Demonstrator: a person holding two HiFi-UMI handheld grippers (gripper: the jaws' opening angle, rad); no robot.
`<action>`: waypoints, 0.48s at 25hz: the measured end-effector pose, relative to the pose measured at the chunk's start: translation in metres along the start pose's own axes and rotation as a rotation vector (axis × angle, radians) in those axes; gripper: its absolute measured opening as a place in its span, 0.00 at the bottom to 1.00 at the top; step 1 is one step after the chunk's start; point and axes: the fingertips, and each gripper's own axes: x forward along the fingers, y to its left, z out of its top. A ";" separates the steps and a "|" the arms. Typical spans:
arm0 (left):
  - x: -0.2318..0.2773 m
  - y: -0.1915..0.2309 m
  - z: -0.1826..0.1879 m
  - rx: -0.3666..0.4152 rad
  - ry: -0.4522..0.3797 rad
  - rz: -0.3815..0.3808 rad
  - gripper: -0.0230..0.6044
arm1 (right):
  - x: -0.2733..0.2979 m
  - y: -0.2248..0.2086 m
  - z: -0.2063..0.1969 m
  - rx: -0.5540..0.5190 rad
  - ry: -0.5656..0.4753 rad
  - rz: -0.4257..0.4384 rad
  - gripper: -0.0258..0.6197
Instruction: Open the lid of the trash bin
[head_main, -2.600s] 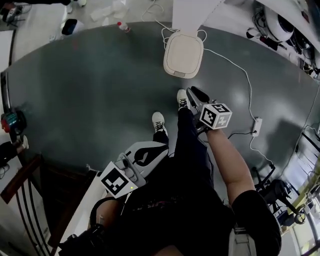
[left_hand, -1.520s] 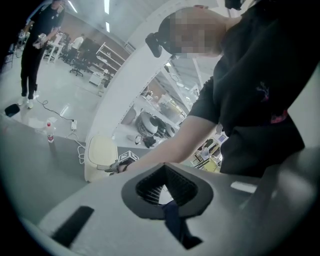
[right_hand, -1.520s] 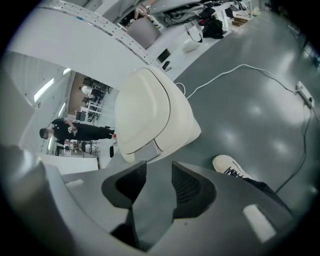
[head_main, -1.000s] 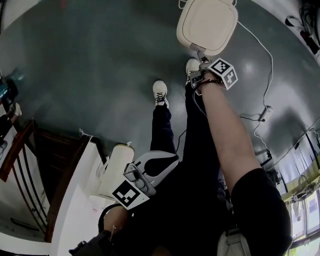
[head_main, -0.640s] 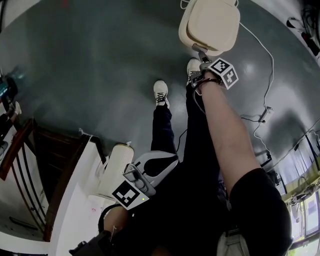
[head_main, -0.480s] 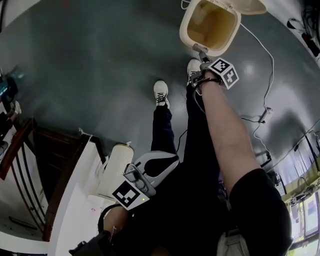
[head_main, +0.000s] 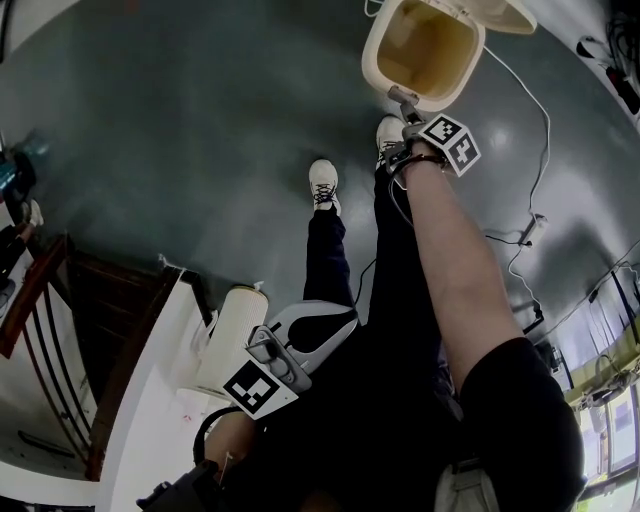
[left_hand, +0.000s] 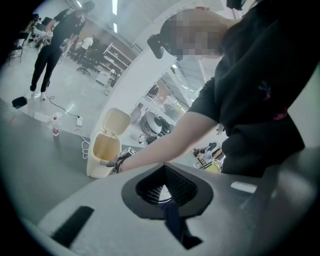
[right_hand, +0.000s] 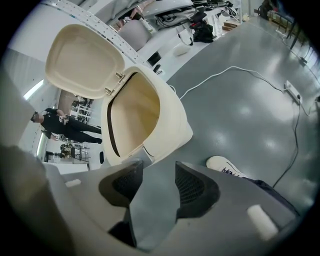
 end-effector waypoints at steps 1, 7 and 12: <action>-0.001 0.000 0.000 0.001 0.001 0.001 0.04 | 0.000 0.000 0.000 -0.004 0.001 -0.001 0.37; -0.006 -0.003 0.003 0.021 -0.011 0.002 0.04 | -0.002 0.004 0.002 -0.009 0.019 0.009 0.35; -0.010 -0.015 0.014 0.052 -0.042 -0.012 0.04 | -0.022 0.008 0.005 -0.008 0.047 0.013 0.12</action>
